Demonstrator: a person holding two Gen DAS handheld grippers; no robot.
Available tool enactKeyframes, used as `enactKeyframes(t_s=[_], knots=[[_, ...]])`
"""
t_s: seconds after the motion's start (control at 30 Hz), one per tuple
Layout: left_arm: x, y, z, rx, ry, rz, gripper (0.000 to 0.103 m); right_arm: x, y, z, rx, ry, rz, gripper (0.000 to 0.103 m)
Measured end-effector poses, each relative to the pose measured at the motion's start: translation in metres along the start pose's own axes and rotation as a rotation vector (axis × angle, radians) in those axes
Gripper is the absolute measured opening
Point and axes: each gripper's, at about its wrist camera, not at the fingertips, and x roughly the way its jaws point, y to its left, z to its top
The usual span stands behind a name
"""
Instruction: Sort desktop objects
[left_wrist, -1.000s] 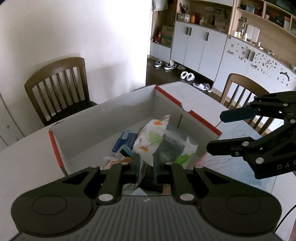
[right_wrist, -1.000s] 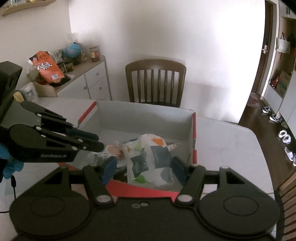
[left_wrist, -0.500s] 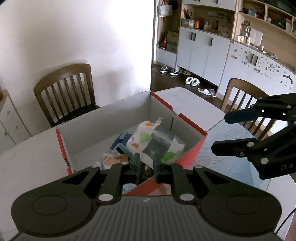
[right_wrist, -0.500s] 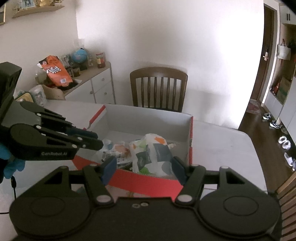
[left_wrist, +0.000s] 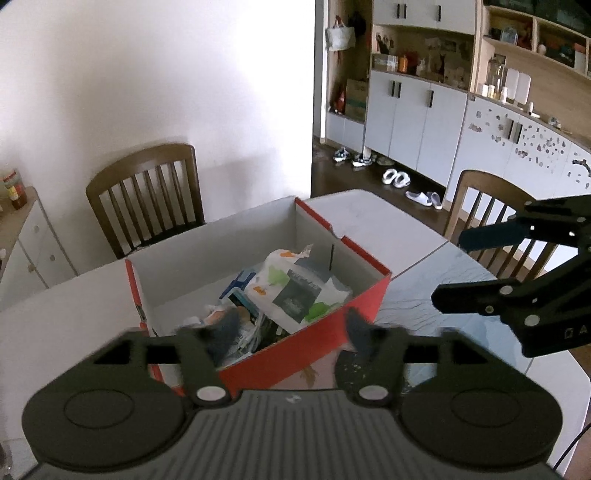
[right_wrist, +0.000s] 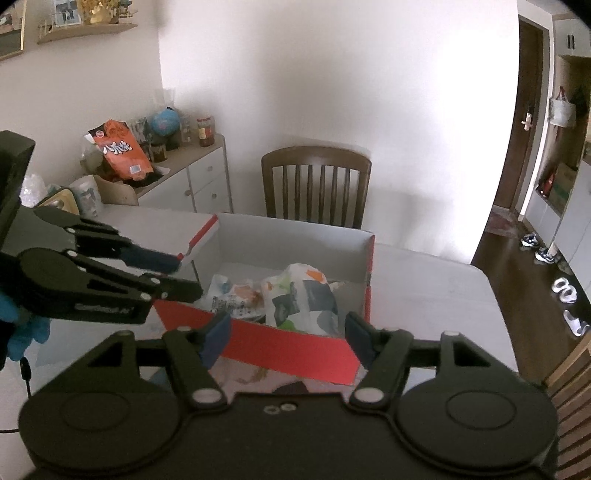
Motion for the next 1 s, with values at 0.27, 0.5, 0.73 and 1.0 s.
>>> enactKeyframes(t_s=[0.27, 0.5, 0.73, 1.0], knots=[[-0.025, -0.02, -0.007, -0.012, -0.031, 0.044, 0.069, -0.022, 0.001, -0.013, -0.001, -0.016, 0.002, 0.07], [-0.048, -0.033, -0.016, -0.031, -0.054, 0.093, 0.076, -0.046, 0.003, -0.022, 0.005, -0.043, 0.011, 0.079], [-0.065, -0.037, -0.028, -0.076, -0.065, 0.145, 0.086, -0.063, 0.007, -0.033, 0.005, -0.055, 0.009, 0.09], [-0.086, -0.049, -0.041, -0.085, -0.131, 0.235, 0.086, -0.07, 0.016, -0.044, -0.003, -0.073, -0.011, 0.094]])
